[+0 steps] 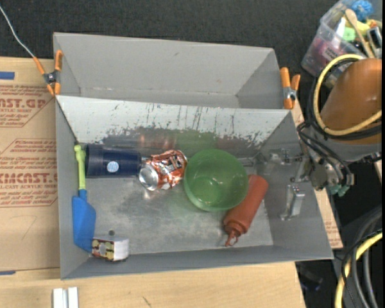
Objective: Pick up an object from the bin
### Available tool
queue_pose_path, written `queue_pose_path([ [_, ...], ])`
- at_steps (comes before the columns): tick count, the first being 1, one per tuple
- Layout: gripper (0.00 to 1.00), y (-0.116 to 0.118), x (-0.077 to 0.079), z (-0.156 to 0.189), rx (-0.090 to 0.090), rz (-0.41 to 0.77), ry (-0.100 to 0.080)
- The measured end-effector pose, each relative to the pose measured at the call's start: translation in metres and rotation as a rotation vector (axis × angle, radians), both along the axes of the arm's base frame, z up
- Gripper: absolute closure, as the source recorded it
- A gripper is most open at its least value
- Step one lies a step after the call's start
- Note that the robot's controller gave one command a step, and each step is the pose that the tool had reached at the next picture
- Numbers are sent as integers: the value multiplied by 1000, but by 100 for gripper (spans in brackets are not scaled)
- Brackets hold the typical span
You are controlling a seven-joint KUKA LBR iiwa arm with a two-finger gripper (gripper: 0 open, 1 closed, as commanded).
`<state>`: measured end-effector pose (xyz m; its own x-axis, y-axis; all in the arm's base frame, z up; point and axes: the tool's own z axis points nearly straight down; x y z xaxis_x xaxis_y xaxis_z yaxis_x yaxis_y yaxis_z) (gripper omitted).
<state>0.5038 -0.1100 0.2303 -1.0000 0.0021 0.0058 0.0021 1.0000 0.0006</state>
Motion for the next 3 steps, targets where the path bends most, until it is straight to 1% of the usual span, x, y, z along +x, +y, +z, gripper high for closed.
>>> queue_pose_path([
  [1, 0, 1, 1, 5, -1, 3, -8],
  [2, 0, 20, 22, -47, -1, 148, -8],
  [3, 0, 26, 10, -120, 3, 339, -1],
])
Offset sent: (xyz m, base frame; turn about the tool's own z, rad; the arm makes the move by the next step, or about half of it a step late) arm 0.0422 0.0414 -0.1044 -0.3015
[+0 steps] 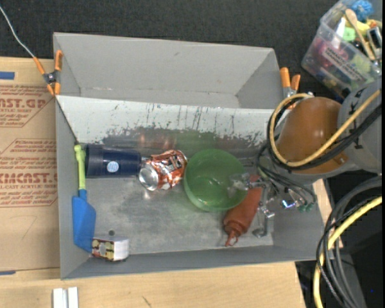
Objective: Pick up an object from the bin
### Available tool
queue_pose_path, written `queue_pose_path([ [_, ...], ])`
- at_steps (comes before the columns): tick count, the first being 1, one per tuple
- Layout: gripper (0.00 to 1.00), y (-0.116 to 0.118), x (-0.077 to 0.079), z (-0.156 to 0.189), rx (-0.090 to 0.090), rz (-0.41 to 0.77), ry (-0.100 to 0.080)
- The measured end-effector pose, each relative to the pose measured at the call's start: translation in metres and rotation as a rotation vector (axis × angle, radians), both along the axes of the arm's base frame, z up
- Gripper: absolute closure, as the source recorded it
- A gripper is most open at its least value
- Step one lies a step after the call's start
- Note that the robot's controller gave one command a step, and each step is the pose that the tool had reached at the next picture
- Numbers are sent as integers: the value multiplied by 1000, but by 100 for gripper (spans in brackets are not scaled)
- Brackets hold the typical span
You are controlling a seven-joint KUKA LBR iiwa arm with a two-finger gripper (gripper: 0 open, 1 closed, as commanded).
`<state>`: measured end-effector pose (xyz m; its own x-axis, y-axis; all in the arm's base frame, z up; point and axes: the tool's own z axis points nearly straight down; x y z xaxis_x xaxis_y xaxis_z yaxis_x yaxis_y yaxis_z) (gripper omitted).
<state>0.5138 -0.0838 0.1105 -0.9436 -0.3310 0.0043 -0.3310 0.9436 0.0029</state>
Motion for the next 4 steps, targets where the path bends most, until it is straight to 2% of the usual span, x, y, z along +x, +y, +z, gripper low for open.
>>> queue_pose_path([
  [1, 100, 28, 11, -21, -3, 108, -9],
  [2, 100, 28, 11, -21, -3, 108, -9],
  [3, 100, 32, 15, 28, -4, 99, -11],
  [4, 100, 28, 18, -11, -1, 109, -9],
])
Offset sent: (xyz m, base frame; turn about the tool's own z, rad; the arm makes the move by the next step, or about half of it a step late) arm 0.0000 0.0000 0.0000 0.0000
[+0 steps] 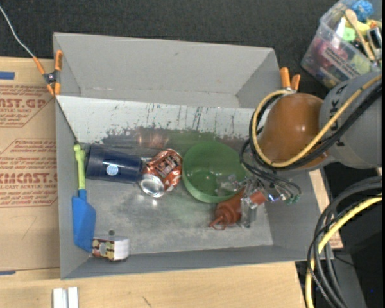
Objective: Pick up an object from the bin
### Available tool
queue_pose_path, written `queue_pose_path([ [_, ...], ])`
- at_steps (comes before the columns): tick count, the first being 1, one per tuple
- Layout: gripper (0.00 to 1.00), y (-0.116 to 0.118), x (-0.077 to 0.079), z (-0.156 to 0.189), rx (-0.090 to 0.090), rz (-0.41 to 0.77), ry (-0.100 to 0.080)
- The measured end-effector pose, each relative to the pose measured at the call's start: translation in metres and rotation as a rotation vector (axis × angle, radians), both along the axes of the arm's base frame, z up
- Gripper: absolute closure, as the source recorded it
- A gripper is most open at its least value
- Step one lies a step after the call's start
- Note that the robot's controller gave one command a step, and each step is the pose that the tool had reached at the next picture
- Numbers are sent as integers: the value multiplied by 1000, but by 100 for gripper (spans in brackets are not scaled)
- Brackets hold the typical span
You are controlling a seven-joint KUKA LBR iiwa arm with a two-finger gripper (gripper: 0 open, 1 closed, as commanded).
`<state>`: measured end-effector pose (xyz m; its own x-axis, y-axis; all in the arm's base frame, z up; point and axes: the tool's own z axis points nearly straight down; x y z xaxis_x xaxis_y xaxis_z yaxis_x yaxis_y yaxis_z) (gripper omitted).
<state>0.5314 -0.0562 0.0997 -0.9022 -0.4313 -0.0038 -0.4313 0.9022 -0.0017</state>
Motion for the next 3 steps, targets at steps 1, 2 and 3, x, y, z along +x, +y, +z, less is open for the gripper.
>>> queue_pose_path([
  [1, 100, 0, 0, 2, 0, 0, 1],
  [2, 100, -12, 3, 13, -1, 256, -1],
  [3, 100, -14, 4, 4, 0, 299, -2],
])
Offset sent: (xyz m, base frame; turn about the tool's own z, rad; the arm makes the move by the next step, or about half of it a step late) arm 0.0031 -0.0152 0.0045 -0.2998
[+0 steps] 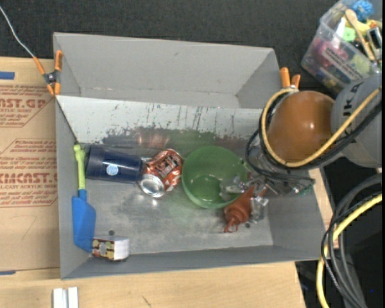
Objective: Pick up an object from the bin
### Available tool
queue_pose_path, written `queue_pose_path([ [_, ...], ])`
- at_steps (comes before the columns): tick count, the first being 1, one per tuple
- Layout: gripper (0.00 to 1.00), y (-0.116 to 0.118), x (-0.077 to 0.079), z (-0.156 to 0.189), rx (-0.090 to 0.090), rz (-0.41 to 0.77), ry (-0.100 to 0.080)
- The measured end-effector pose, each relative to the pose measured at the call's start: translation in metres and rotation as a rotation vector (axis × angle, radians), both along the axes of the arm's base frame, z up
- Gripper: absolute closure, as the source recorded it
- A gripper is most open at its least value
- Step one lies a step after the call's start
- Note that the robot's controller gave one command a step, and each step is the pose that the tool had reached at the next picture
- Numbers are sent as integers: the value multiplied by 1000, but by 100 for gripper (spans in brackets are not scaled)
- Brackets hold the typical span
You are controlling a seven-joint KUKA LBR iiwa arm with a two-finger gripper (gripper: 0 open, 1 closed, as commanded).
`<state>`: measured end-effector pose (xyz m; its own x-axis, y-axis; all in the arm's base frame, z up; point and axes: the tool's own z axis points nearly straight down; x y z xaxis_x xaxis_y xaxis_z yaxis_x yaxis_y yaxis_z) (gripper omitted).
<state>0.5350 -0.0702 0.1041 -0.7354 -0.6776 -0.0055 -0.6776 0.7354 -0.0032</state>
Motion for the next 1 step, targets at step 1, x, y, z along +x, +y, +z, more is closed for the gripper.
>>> queue_pose_path([
  [1, 100, 2, 1, 0, 0, -8, -1],
])
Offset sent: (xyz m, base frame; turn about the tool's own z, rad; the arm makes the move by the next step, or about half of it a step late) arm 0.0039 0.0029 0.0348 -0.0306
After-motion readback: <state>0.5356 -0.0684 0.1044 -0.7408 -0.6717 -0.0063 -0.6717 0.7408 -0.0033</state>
